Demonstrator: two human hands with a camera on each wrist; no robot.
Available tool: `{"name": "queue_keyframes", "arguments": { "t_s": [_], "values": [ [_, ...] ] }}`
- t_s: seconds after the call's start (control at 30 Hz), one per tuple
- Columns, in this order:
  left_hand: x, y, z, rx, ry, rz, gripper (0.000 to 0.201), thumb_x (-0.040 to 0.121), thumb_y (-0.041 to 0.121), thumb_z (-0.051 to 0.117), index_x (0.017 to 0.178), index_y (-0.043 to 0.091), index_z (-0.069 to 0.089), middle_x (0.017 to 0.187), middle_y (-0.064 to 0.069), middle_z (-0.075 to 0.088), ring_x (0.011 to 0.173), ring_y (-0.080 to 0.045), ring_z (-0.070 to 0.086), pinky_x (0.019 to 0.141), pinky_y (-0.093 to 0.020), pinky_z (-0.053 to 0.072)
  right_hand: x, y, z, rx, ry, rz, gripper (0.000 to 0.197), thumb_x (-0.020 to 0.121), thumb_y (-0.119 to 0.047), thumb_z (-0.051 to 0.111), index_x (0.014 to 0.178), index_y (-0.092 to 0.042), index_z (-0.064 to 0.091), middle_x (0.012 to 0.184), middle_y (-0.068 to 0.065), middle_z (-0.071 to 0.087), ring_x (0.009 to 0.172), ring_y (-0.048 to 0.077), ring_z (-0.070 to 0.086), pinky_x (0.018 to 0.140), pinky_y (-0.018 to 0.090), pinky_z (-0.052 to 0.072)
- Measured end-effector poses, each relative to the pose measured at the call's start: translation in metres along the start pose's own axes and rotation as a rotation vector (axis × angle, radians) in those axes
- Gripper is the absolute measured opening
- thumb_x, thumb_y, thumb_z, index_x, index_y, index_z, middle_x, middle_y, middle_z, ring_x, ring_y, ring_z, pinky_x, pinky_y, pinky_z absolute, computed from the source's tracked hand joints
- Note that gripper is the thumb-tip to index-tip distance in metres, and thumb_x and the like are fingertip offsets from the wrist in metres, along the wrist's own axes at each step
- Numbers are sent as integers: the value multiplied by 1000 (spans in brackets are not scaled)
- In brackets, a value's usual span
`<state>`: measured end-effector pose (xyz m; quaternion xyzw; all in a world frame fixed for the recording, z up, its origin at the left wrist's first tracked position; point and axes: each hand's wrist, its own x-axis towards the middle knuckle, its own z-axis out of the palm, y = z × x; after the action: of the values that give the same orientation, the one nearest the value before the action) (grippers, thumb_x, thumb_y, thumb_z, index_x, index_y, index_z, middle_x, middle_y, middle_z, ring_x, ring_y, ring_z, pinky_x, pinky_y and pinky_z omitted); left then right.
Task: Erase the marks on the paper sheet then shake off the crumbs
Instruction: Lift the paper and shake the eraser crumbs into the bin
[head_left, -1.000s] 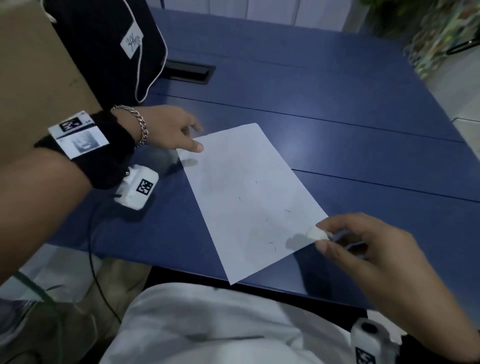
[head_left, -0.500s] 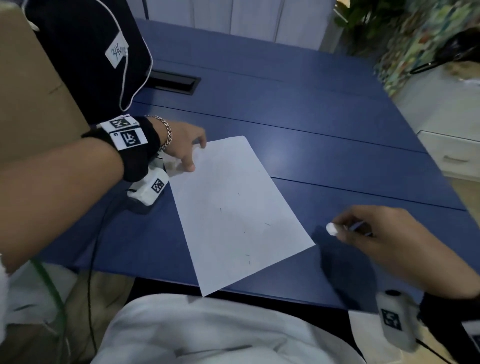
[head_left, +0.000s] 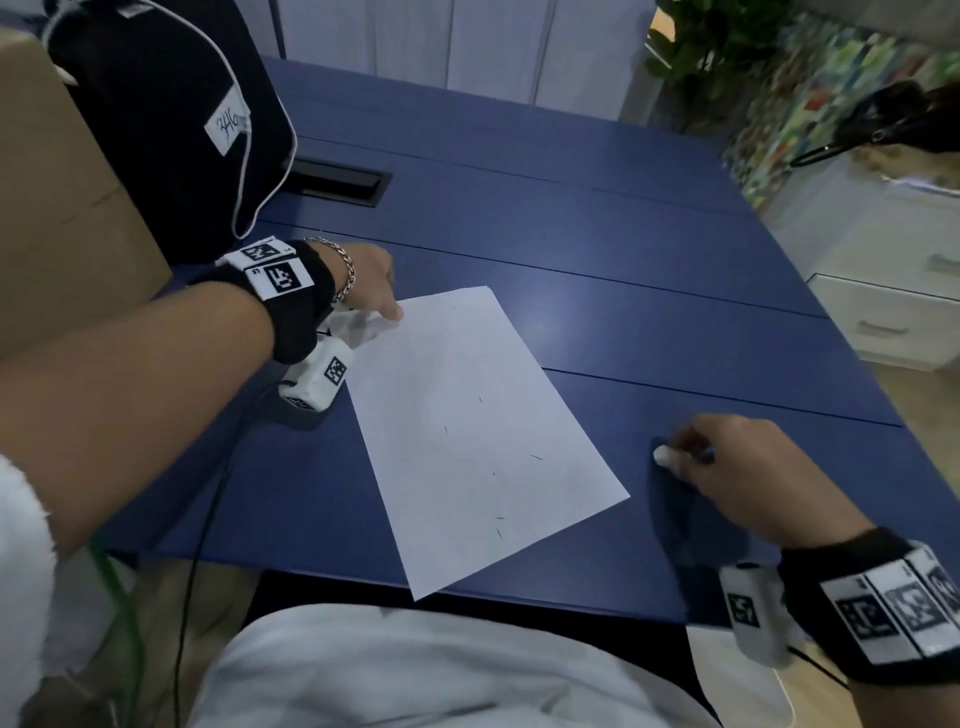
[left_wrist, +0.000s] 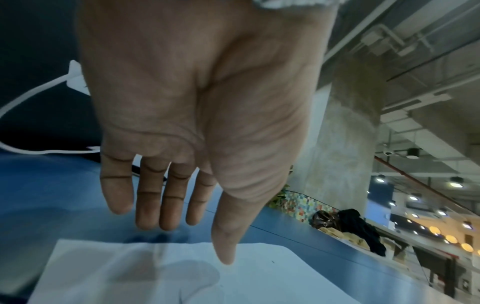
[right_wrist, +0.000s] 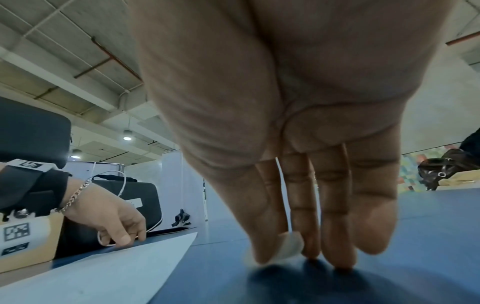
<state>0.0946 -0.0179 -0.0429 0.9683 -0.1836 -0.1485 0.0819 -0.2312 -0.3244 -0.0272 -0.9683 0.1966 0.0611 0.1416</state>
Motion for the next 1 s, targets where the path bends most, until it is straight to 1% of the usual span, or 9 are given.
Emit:
{"name": "queue_keyframes", "arguments": {
  "t_s": [0.07,0.17,0.27,0.33,0.43,0.57,0.77,0.93,1.0],
  "values": [
    [3,0,4,-6,-30,2,53,87,46,80,126,12,65,119,0,62,107,-25,58,96,-36,47,-9,-4,4,-66,-11,-17,10,97,-36,67,101,-26,70,101,-4,68,95,21,63,82,42,55],
    [3,5,8,6,-31,14,50,85,50,82,117,17,63,112,2,59,105,-25,56,95,-36,47,-35,-19,11,-85,19,-145,36,92,-36,71,127,-34,66,131,-14,63,117,20,58,96,32,49],
    [3,11,9,1,-20,31,46,83,46,84,111,18,61,110,1,63,105,-26,60,95,-38,50,-66,-48,30,-10,-134,-317,55,94,-45,69,147,-42,54,149,-32,46,139,-1,42,107,10,30],
    [4,12,9,3,-14,29,45,83,42,86,111,17,62,105,1,64,102,-27,61,91,-37,51,-78,-58,51,10,-185,-385,57,94,-48,68,148,-46,50,151,-36,41,139,-8,36,107,5,24],
    [2,12,11,-7,-5,25,46,81,39,88,111,18,62,92,5,63,98,-27,62,86,-36,50,-90,-60,77,1,-149,-420,53,91,-49,67,142,-48,52,146,-34,46,132,-4,41,108,18,39],
    [1,12,12,-22,-6,13,47,79,40,90,110,19,62,91,5,64,97,-27,64,84,-35,51,-99,-59,94,11,-20,-421,57,79,-43,75,134,-46,59,139,-27,57,120,5,53,93,28,54],
    [-11,8,16,-44,-48,30,41,78,41,90,103,21,65,97,6,63,90,-20,60,77,-32,45,-115,-60,101,17,85,-410,63,72,-29,84,125,-50,58,125,-26,57,108,8,58,85,30,51],
    [-25,5,20,-29,-83,37,33,82,40,87,98,17,71,98,4,69,91,-22,65,79,-32,50,-120,-57,110,90,209,-408,50,78,-19,88,113,-46,67,116,-22,60,100,9,56,81,34,51],
    [-29,2,23,-25,-83,37,37,81,41,88,100,17,68,100,3,68,93,-23,65,81,-33,52,-123,-55,114,107,249,-423,44,81,-18,87,111,-45,70,113,-21,62,98,10,57,79,36,51]
  ]
}}
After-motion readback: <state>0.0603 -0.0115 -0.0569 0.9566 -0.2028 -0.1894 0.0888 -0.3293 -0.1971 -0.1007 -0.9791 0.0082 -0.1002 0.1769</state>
